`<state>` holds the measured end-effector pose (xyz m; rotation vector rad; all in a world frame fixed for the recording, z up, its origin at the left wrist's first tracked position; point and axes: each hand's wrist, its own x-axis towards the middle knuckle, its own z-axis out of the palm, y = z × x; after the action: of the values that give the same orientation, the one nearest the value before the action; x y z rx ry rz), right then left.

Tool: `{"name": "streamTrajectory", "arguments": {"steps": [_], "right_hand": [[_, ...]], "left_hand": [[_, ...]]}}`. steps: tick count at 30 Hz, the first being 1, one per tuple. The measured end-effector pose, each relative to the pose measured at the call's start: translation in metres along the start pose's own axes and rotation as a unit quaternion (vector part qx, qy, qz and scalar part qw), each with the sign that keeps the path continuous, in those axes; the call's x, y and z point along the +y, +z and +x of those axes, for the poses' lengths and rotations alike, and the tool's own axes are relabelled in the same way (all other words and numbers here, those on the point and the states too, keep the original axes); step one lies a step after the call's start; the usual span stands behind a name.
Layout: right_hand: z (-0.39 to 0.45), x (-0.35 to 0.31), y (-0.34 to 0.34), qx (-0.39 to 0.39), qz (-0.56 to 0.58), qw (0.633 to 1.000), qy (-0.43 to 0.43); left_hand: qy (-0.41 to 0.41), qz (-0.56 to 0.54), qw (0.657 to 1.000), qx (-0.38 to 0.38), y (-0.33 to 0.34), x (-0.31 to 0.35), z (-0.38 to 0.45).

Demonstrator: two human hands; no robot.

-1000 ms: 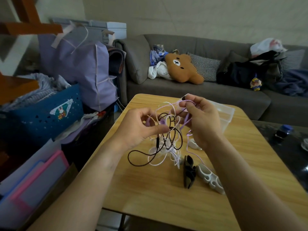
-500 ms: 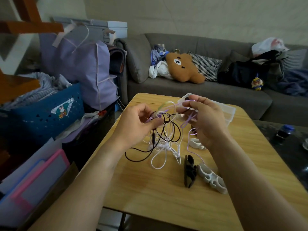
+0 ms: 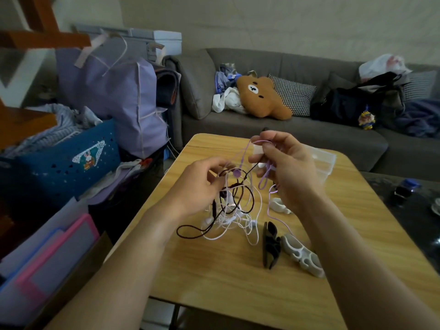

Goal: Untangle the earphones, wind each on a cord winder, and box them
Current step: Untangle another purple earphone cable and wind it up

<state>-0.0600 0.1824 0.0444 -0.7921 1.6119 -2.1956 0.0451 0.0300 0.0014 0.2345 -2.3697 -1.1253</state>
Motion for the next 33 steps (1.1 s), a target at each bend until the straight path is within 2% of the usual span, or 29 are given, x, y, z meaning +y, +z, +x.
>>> {"name": "streamTrajectory", "arguments": {"steps": [4,11,15,22,28,33], "right_hand": [[-0.001,0.002,0.000,-0.025,-0.060,0.997,-0.034],[-0.003,0.004,0.000,-0.065,-0.148,0.986,-0.049],[-0.003,0.004,0.001,-0.079,-0.156,0.983,-0.051],[-0.002,0.003,-0.003,-0.059,-0.133,0.989,-0.009],[-0.003,0.001,-0.005,-0.020,-0.115,0.993,-0.004],[-0.003,-0.004,-0.003,-0.038,-0.046,0.998,-0.037]], "left_hand": [[0.013,-0.009,0.999,0.043,0.000,0.008,-0.002],[-0.009,-0.083,0.996,0.022,0.009,0.014,-0.004],[-0.011,-0.072,0.997,0.022,0.012,0.015,-0.003],[0.004,-0.062,0.997,0.054,0.007,0.014,-0.001],[-0.036,-0.124,0.992,-0.017,0.003,0.014,-0.004],[-0.091,-0.146,0.985,-0.020,0.002,0.012,-0.004]]}}
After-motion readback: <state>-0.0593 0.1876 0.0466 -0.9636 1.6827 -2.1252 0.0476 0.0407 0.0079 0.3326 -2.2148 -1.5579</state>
